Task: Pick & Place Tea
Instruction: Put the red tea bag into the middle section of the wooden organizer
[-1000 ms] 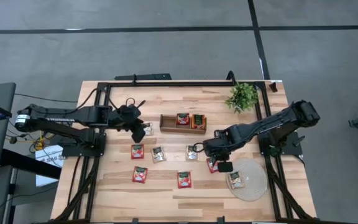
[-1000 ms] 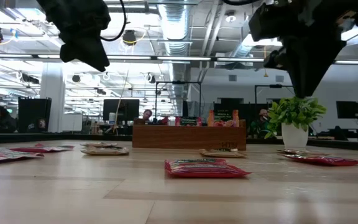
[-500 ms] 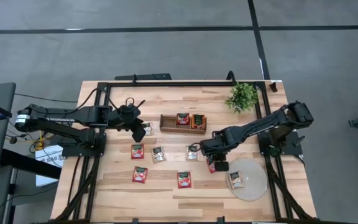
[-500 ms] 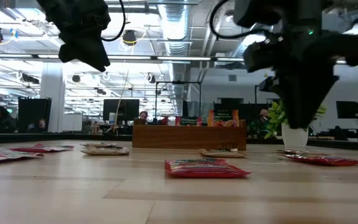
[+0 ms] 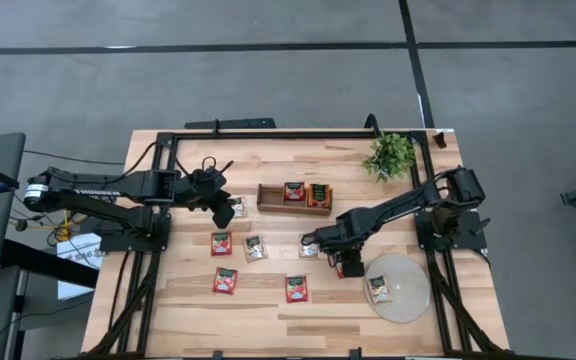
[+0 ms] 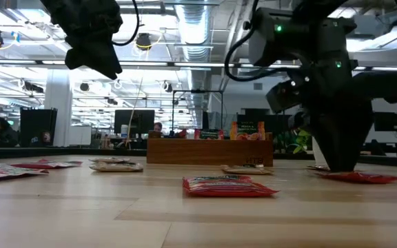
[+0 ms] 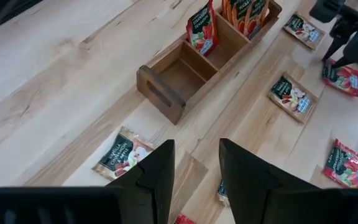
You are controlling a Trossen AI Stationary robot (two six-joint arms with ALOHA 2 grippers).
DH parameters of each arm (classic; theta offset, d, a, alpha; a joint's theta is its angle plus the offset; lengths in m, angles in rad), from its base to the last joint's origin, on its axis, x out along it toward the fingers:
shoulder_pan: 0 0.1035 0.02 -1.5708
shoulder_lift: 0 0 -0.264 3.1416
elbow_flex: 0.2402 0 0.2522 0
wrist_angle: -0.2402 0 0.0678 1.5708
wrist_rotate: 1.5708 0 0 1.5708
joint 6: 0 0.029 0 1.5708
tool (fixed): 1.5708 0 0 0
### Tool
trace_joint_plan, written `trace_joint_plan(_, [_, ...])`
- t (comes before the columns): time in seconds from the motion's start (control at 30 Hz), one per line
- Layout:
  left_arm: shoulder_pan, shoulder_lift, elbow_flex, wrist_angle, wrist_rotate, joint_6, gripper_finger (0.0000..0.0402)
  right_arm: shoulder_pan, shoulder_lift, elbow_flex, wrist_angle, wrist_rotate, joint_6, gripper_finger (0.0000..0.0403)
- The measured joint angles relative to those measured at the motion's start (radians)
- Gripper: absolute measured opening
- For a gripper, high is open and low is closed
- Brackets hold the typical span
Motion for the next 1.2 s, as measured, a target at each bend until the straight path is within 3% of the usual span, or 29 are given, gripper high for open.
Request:
trace_joint_plan(0.43, [0.000,0.000,0.000,-0.001,0.000,0.006,0.0117,-0.001,-0.006,-0.032,0.036,0.002,0.033,0.0092])
trace_joint_plan(0.83, [0.000,0.000,0.000,-0.001,0.000,0.006,0.0117,-0.002,-0.022,-0.042,0.039,0.004,0.046,0.0006])
trace_joint_plan(1.2, [0.000,0.000,0.000,0.050,0.083,-0.003,0.0117,0.004,-0.092,-0.002,-0.001,0.046,0.056,0.0001])
